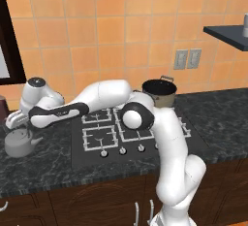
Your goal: Pick the kettle from the counter and place it on a stove burner. Then turn the burner on.
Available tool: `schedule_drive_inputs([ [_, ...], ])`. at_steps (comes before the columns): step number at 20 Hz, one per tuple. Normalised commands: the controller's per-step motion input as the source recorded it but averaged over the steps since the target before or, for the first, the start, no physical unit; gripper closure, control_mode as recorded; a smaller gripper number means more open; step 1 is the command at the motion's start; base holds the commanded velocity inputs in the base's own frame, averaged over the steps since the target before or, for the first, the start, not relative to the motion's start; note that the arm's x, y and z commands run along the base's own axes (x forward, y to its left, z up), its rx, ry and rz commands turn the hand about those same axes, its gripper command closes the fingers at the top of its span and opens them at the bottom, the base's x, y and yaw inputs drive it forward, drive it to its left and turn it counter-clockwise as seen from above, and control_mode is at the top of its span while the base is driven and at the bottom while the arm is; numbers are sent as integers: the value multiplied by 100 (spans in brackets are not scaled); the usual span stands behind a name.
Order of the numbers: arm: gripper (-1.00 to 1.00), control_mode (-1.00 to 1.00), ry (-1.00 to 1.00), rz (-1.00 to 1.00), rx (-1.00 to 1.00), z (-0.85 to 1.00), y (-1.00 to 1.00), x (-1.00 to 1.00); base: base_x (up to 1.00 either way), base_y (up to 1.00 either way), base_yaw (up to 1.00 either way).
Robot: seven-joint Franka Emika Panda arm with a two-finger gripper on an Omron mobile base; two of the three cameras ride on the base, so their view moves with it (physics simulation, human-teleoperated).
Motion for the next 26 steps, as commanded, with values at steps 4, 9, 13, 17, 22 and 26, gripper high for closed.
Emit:
schedule_drive_inputs([
  [4, 100, -100, 0, 0, 0, -2, 9, 5, 0, 0, 0],
  [9, 100, -100, 0, 0, 0, 0, 1, 0, 0, 0, 0],
  [13, 100, -100, 0, -3, 0, 8, 0, -13, 0, 0, 0],
  [17, 100, -100, -6, -5, 0, 37, -14, -34, 0, 0, 0],
  [22, 100, -100, -13, -4, 0, 45, -31, -42, 0, 0, 0],
  [26, 100, -100, -14, -3, 0, 34, -61, -41, 0, 0, 0],
])
